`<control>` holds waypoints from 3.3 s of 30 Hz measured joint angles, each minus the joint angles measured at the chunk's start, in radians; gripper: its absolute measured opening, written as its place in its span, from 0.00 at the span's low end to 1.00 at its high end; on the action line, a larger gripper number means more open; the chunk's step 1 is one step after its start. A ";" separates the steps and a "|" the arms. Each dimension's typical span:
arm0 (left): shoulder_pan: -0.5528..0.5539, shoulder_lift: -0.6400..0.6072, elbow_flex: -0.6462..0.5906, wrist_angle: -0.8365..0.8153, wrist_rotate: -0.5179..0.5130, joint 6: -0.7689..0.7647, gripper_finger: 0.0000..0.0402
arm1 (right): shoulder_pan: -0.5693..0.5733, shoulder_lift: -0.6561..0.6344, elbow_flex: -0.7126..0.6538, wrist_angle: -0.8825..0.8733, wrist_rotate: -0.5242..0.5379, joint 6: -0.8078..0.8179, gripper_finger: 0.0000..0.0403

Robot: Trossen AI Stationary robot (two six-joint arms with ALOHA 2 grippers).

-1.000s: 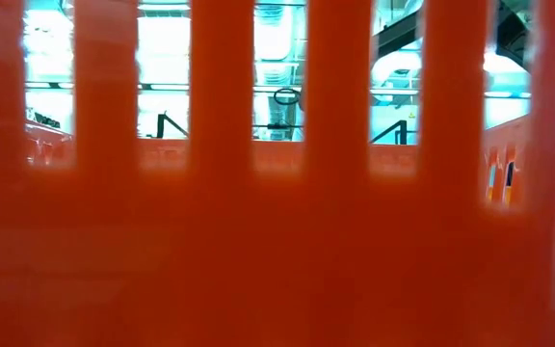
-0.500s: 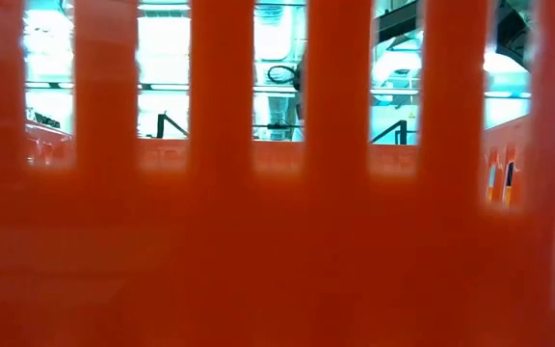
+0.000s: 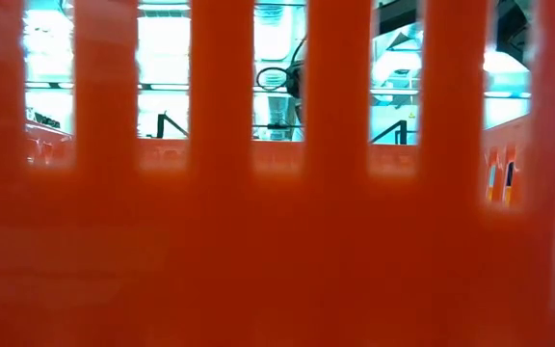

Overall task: Stack baskets on shelf by color
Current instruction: Put the middle black bin on the shelf, then put the middle orange bin on the shelf

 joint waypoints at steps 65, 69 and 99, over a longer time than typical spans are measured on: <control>0.004 0.584 0.000 0.460 0.344 0.707 0.02 | 0.799 -0.554 0.156 0.027 0.333 0.762 0.00; 0.016 0.713 0.000 0.474 0.343 0.603 0.00 | 0.872 -0.560 0.156 0.030 0.400 0.797 0.00; 0.002 0.786 0.192 0.614 0.482 0.529 0.29 | 0.964 -0.559 0.156 -0.092 0.396 0.611 0.01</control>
